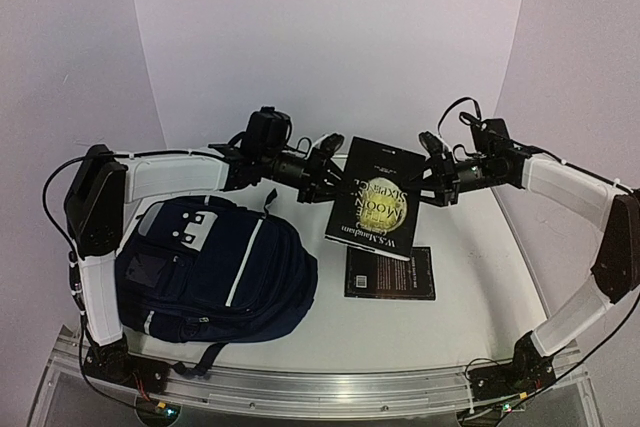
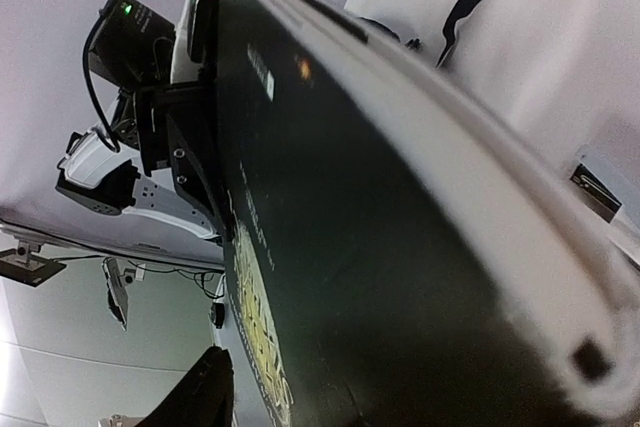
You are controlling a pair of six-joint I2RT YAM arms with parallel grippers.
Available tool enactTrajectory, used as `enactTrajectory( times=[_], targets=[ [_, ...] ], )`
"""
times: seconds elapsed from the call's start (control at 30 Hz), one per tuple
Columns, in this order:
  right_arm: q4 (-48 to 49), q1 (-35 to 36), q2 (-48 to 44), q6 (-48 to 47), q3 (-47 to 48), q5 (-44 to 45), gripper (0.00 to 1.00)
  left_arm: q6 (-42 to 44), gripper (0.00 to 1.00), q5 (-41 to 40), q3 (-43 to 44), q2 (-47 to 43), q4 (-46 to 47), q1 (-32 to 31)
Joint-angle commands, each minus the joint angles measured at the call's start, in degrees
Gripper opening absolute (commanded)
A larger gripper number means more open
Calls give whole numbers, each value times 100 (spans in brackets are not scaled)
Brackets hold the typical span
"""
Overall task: Pack the student bag
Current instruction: Pick up the book from the center of the board.
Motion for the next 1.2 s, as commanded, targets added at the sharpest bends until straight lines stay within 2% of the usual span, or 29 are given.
enactTrajectory(
  times=[0.0,0.07,0.13,0.2,0.27,0.33,0.4,0.53,0.63,0.7,0.83,0.97,1.17],
  targets=[
    [225,352,-331,126,42,-669,53,-640,0,-736,-56,-202,1190,195],
    [252,384,-303,204,75,-716,48,-704,0,-715,-45,-147,1317,196],
    [284,402,-257,283,134,-754,33,-717,0,-709,-21,-104,1292,196],
    [303,403,-229,318,226,-759,12,-546,16,-826,37,-140,830,204],
    [315,403,-220,400,297,-687,0,-27,42,-1172,220,-302,-222,207],
    [321,401,-249,483,309,-537,0,594,59,-1866,337,-547,-1579,204],
    [324,402,-267,547,304,-350,0,971,68,-2626,334,-872,-2658,203],
    [330,402,-294,674,162,-43,0,938,68,-4186,189,-1517,-4660,143],
    [405,402,-360,764,-38,228,0,865,68,-5483,344,-1720,-6187,-462],
    [496,402,-425,796,-190,260,0,434,68,-6107,407,-1710,-7041,-856],
    [675,400,-547,832,-387,317,0,-524,67,-6592,474,-1504,-8035,-1364],
    [710,402,-670,789,-544,355,0,-742,64,-7092,851,-979,-8692,-1888],
    [706,399,-766,717,-632,324,0,-1038,63,-7896,1977,222,-10119,-2138]
  ],
)
